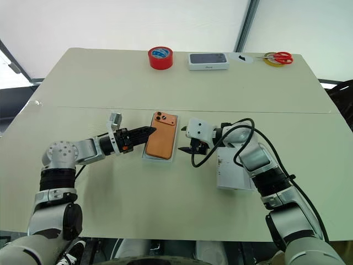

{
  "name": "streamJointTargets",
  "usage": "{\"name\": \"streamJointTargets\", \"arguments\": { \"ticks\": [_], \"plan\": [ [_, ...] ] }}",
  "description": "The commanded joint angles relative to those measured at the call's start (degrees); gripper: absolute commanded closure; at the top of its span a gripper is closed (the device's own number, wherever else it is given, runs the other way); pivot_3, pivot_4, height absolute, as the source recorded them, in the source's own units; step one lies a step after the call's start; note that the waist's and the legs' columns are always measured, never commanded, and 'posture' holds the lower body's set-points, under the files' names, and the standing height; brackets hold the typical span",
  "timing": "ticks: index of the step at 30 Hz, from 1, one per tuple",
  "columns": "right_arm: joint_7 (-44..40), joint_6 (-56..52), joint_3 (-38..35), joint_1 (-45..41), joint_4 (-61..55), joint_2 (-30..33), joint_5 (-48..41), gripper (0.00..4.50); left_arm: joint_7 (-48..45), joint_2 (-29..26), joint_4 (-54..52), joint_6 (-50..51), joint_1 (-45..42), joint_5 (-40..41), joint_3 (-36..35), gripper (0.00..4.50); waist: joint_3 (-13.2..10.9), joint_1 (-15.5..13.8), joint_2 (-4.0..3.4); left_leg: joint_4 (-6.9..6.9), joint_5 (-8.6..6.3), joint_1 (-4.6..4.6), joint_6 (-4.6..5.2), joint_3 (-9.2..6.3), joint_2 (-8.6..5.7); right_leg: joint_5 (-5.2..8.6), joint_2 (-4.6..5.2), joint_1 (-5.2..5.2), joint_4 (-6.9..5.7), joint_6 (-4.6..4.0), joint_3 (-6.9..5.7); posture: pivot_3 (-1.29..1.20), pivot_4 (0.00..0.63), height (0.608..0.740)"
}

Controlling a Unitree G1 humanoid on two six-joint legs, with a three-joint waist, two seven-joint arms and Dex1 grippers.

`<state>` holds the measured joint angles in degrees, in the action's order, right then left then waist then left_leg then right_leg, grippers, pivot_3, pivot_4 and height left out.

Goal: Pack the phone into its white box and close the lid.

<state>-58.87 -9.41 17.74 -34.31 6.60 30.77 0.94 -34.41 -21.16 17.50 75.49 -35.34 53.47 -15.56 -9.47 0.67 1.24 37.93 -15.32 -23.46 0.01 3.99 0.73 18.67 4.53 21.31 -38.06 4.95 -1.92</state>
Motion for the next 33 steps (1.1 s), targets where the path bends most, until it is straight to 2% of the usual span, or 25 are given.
{"name": "streamJointTargets", "arguments": {
  "ticks": [1,9,10,13,15,17,18,21,24,29,33],
  "plan": [
    [0.64,1.32,-0.44,-0.93,0.02,-0.49,0.13,0.98,-1.13,-1.84,-2.62,-0.11,-1.06,-1.48,1.89,1.28,0.0,0.03,0.0,0.0,0.0,0.0,0.0,0.0,0.0,0.0,0.0,0.0,0.0,0.0,0.0,0.0,0.15,0.73],
    [0.81,2.06,-0.58,-1.25,0.93,-0.77,0.7,0.98,-4.01,-9.22,-8.48,-0.76,2.31,-2.34,2.01,1.28,-0.03,0.36,-0.04,-0.07,0.0,-0.01,0.0,0.01,0.01,0.0,-0.02,0.07,0.0,0.0,0.01,0.0,0.15,0.73],
    [0.62,1.58,-0.8,-1.28,1.21,-0.86,0.27,1.23,-4.26,-9.83,-8.97,-3.93,2.88,-3.66,1.65,1.26,-0.03,0.36,-0.05,-0.07,0.0,-0.01,0.0,0.0,0.02,0.0,-0.01,0.07,0.0,0.0,0.01,0.0,0.15,0.73],
    [0.74,0.46,-1.26,-1.52,2.04,-0.83,-0.09,2.35,-2.91,-10.07,-8.39,-15.15,3.51,-9.8,2.08,2.05,-0.04,-0.06,-0.05,-0.05,0.0,-0.01,0.0,0.0,0.02,0.0,0.01,0.05,0.02,-0.01,0.01,0.0,0.15,0.73],
    [2.34,2.52,-0.71,-2.24,3.67,-1.05,1.7,3.38,-3.73,-10.18,-8.37,-24.92,4.59,-16.33,5.95,3.01,-0.04,-0.11,-0.05,-0.03,-0.01,-0.01,0.0,0.0,0.0,0.0,0.04,0.03,0.04,-0.01,0.01,0.0,0.15,0.73],
    [3.81,4.66,0.2,-3.15,5.78,-1.47,3.65,4.47,-3.76,-8.88,-7.24,-30.35,4.98,-20.49,8.88,4.07,-0.04,-0.03,-0.05,-0.03,-0.02,-0.01,0.01,0.01,-0.02,0.0,0.06,0.03,0.06,-0.01,0.01,0.0,0.15,0.73],
    [4.11,5.43,0.49,-3.4,6.47,-1.61,4.25,4.5,-3.81,-8.33,-6.64,-31.37,4.91,-21.36,9.45,4.46,-0.04,-0.01,-0.05,-0.04,-0.02,-0.01,0.01,0.02,-0.02,0.0,0.06,0.04,0.05,-0.01,0.01,0.0,0.15,0.73],
    [5.26,7.71,1.7,-4.43,8.86,-2.95,6.03,4.5,-6.01,-9.61,-6.86,-42.14,5.73,-33.17,20.52,4.46,-0.05,0.17,-0.05,-0.08,-0.02,-0.02,0.01,0.05,-0.01,0.0,0.04,0.08,0.05,-0.01,0.01,0.0,0.15,0.73],
    [6.08,10.0,3.16,-5.51,10.86,-3.68,8.4,4.5,-7.47,-8.14,-6.76,-46.2,5.37,-37.51,25.58,4.46,-0.04,0.02,-0.08,-0.09,-0.01,-0.02,0.01,0.09,-0.01,0.0,0.02,0.08,0.04,-0.01,0.02,0.0,0.15,0.73],
    [6.11,10.17,3.33,-6.05,11.55,-4.6,8.98,4.5,-11.9,-5.65,-8.18,-45.96,5.86,-38.79,29.34,4.46,-0.04,-0.12,-0.08,0.0,-0.07,-0.02,0.11,0.08,-0.01,0.0,0.05,0.02,0.03,-0.01,0.02,0.0,0.15,0.73],
    [2.44,7.83,1.91,-3.36,6.49,-2.16,6.67,4.5,-16.89,-4.83,-13.94,-40.11,6.87,-33.71,28.46,4.46,-0.03,-0.23,-0.09,0.0,-0.09,-0.02,0.15,0.08,-0.01,0.0,0.05,0.01,0.01,0.0,0.02,0.0,0.15,0.73]
  ]
}}
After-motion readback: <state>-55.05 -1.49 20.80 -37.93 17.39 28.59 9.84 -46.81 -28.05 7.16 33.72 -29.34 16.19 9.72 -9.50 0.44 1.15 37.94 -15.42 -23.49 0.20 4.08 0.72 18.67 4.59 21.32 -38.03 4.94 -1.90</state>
